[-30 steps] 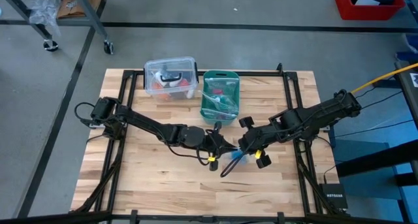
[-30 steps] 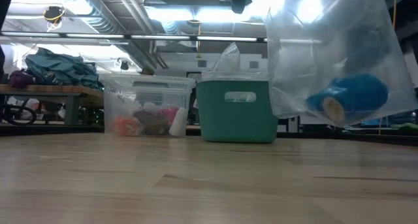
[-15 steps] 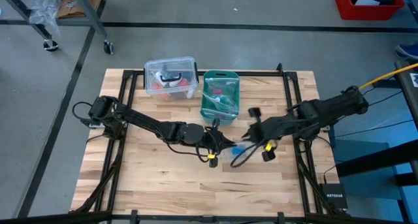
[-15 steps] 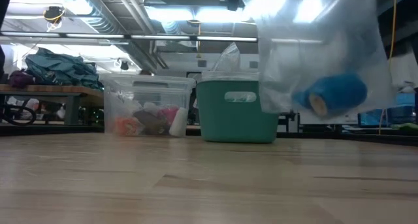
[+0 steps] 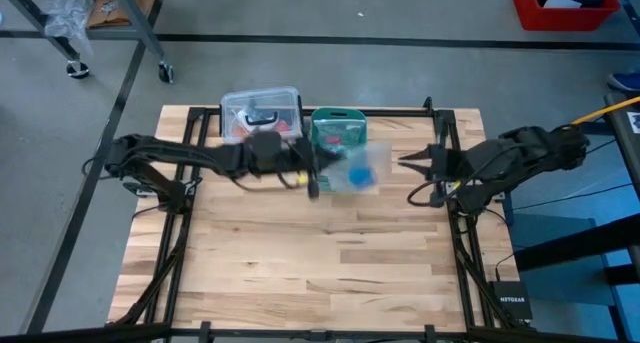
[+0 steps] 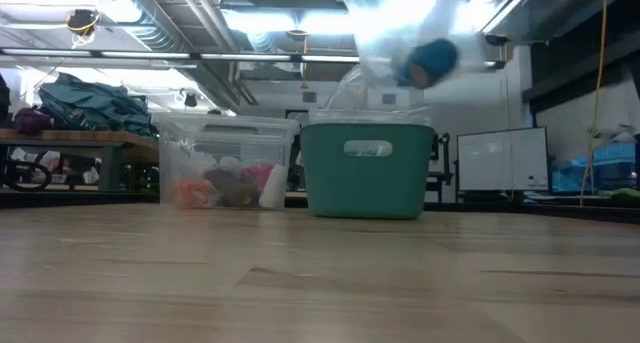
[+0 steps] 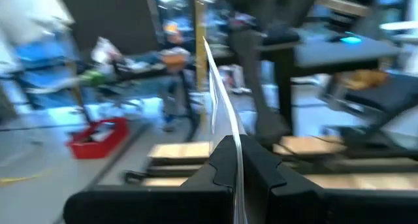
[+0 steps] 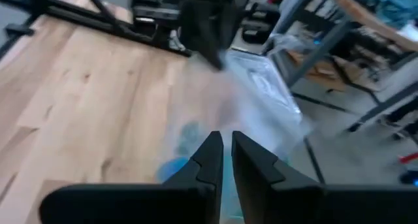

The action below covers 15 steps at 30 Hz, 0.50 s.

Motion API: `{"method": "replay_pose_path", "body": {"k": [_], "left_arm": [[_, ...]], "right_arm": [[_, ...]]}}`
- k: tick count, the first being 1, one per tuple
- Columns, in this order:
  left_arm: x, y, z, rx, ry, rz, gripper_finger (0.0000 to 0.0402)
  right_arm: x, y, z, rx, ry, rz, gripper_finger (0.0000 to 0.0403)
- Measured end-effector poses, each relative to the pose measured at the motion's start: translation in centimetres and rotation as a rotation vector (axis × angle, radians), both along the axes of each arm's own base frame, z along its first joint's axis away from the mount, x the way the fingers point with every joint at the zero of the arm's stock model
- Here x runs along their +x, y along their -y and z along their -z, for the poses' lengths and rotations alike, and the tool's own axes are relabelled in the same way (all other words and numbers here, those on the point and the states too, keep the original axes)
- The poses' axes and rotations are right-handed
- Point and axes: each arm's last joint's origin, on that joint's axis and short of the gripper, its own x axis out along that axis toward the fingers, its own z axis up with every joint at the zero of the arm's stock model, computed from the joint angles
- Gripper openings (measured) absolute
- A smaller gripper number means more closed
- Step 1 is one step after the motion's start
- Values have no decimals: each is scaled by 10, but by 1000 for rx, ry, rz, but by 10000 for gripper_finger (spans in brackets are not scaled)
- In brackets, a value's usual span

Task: Roll bandage
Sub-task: Put the transparent zip bag into the green container

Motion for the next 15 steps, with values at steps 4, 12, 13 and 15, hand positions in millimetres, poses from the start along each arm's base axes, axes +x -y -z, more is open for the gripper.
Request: {"method": "replay_pose_path", "body": {"k": [4, 12, 13, 15], "left_arm": [[-15, -38, -15, 50, 41, -80, 0], [-35, -116, -17, 63, 44, -199, 0], [-37, -125, -16, 55, 45, -211, 0], [-43, -137, -17, 23, 67, -219, 0]], "right_arm": [[-8, 4, -3, -24, 21, 17, 37], [-3, 2, -1, -31, 6, 16, 37], [-2, 2, -1, -32, 3, 16, 37], [-1, 1, 0, -37, -3, 14, 37]]}}
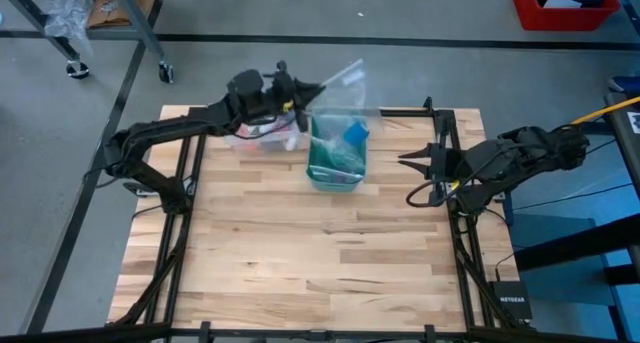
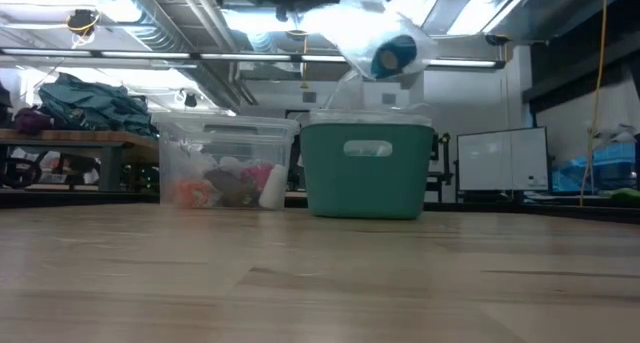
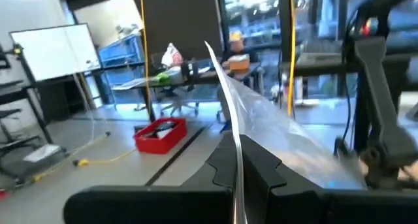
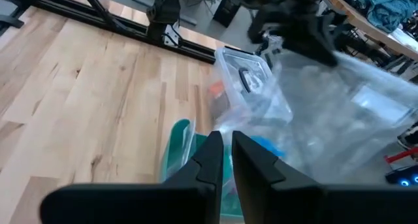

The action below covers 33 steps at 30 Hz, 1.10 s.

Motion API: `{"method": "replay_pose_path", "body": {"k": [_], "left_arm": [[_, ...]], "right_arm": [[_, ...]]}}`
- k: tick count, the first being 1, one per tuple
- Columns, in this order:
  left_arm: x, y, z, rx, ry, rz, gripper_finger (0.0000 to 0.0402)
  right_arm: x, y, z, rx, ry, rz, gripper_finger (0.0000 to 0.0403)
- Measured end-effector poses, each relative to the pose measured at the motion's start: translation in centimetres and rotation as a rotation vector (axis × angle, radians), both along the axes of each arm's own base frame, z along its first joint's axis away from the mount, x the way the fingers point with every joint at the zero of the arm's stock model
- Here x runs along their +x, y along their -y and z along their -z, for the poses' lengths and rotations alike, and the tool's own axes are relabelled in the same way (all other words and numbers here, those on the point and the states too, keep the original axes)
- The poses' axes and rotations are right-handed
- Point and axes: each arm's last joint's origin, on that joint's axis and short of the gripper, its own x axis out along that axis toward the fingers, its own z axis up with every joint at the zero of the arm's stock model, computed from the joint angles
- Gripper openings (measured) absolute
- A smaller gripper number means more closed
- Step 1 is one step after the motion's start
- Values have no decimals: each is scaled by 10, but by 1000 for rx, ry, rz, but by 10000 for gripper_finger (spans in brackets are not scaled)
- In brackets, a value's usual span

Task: Roll bandage
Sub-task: Put the transparent zip bag into the green container

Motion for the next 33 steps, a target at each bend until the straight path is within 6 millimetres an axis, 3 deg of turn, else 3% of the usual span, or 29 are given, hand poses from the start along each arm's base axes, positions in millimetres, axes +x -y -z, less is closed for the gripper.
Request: {"method": "replay_pose_path", "body": {"k": [6, 15, 20, 25, 28, 33], "left_arm": [[-13, -20, -14, 40, 137, 62, 0], [-22, -41, -12, 52, 139, 26, 0], [-9, -50, 10, -10, 71, 116, 0], [13, -55, 49, -145, -84, 158, 0], [24, -45, 64, -184, -162, 191, 0], [36, -20, 70, -157, -240, 268, 0]], "right_arm": [[1, -1, 1, -24, -10, -10, 37], [1, 1, 0, -69, -10, 16, 37], [1, 1, 0, -80, -13, 11, 37], [1, 0, 0, -79, -13, 8, 37], [1, 0, 1, -79, -21, 2, 37], [-1, 1, 5, -97, -69, 1, 37]]}}
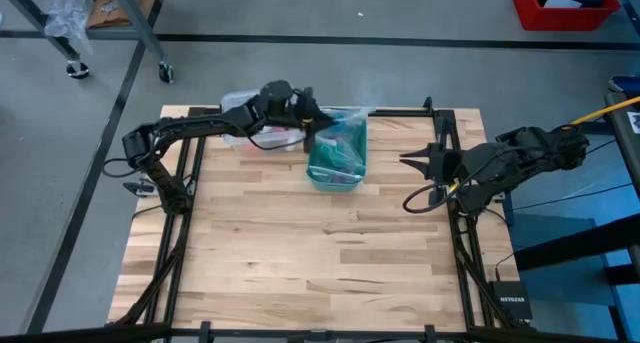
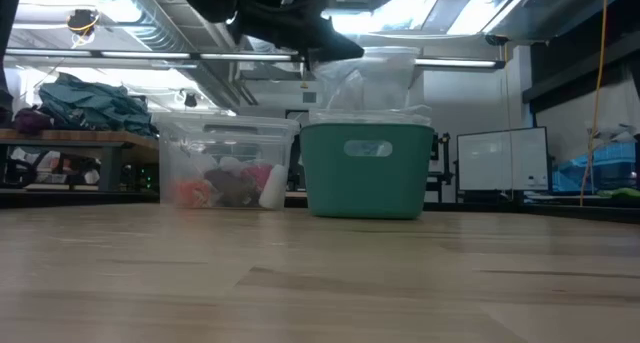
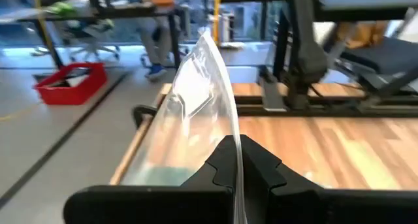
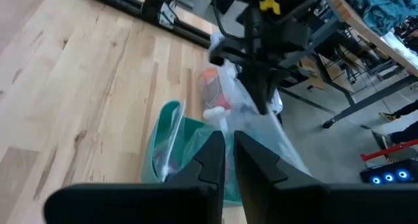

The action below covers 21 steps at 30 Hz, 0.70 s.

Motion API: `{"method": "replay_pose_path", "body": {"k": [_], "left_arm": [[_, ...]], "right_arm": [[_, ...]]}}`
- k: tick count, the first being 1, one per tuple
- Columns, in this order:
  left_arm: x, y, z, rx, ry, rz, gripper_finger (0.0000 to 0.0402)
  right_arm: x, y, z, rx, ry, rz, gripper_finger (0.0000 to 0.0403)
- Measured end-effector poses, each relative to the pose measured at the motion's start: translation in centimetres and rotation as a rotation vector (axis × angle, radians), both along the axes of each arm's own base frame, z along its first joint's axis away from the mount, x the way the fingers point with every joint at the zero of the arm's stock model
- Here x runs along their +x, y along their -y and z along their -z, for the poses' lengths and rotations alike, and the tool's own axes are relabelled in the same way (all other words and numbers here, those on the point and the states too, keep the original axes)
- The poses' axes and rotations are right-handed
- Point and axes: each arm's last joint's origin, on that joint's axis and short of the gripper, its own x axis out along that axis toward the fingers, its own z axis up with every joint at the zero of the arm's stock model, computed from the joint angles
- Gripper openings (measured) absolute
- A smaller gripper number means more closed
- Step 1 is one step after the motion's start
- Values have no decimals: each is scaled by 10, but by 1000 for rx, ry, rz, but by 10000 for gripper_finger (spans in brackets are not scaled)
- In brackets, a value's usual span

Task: Roll bandage
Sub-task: Put the transparent zip bag into the green container

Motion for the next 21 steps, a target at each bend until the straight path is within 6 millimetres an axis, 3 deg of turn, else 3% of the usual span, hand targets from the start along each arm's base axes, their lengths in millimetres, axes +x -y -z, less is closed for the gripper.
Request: {"method": "replay_pose_path", "body": {"k": [7, 13, 16, 21], "left_arm": [[7, 30, 9, -80, -114, 69, 0], [4, 52, 1, -21, -144, 137, 0], [0, 49, -4, 49, -135, 93, 0], [-6, 25, -1, 43, -158, -42, 0]], "right_arm": [[-1, 0, 2, -7, -21, 0, 37], [-1, 0, 2, -7, -20, 0, 37], [-1, 0, 2, -7, -19, 0, 37], [-1, 0, 2, -6, -19, 0, 37]]}}
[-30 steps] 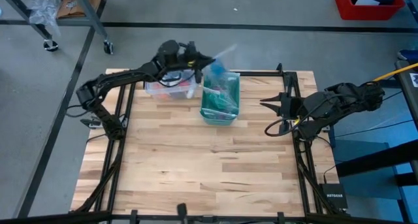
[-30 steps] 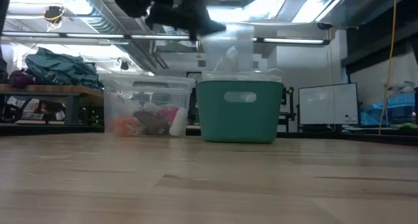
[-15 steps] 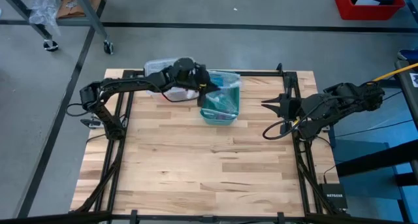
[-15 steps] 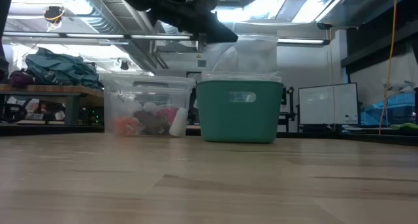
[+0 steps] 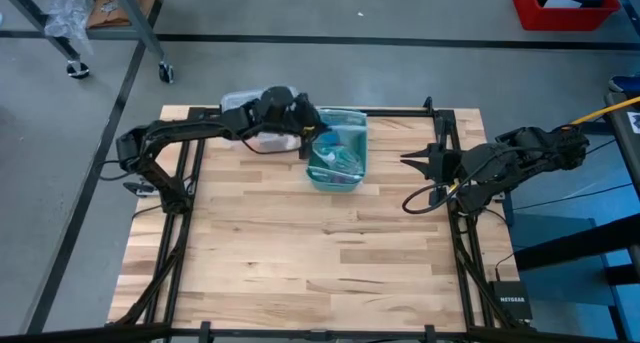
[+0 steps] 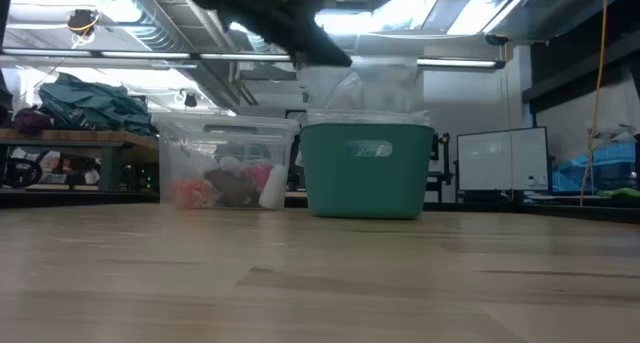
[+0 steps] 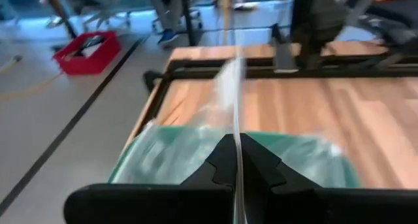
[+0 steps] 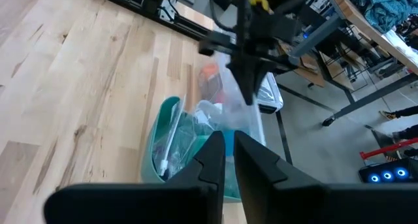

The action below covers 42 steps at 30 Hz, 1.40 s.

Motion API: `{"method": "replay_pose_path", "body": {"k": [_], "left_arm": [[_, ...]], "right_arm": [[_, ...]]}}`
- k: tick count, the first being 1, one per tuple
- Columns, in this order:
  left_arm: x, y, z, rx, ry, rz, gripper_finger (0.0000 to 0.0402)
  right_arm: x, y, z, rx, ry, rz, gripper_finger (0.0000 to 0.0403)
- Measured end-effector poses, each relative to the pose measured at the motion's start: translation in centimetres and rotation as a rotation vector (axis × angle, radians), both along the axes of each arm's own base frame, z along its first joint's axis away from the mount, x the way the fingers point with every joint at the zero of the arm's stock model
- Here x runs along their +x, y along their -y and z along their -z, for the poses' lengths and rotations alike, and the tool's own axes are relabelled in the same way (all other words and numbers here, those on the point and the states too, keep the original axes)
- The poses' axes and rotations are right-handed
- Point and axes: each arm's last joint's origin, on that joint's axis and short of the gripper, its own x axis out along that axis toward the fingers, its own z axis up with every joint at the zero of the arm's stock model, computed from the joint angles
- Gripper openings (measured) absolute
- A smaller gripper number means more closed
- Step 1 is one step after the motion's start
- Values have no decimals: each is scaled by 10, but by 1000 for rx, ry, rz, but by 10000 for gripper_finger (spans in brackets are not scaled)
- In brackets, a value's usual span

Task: Roll bandage
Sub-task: Put the transparent zip bag into the green container, then return to Home Position

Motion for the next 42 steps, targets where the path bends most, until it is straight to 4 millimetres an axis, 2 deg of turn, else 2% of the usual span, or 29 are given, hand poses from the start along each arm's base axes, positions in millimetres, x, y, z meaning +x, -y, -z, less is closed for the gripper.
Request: {"method": "replay_pose_path", "body": {"k": [5, 11, 15, 22, 25, 28, 31, 37, 42], "left_arm": [[2, -21, 16, -50, -24, -22, 0], [24, -32, 52, -126, -26, 8, 0], [38, -37, 66, -146, 36, 1, 0], [32, -51, 76, -182, -9, -42, 0], [32, -52, 72, -206, 26, -59, 4], [33, -49, 57, -191, 111, -51, 23], [33, -44, 44, -181, 185, -39, 58], [31, -36, 29, -184, 242, -26, 147], [17, -27, -5, -53, 316, -2, 182]], "right_arm": [[0, 0, 0, 0, 0, 0, 37], [1, 0, -1, 1, 13, 6, 37], [1, 0, -1, 2, 16, 6, 37], [1, 0, -1, 2, 16, 6, 37], [1, 0, -1, 2, 16, 6, 37], [1, 0, -1, 2, 16, 6, 37], [1, 0, -1, 2, 16, 6, 37], [1, 0, -1, 2, 15, 6, 37], [0, 0, -4, 3, 45, 14, 37]]}}
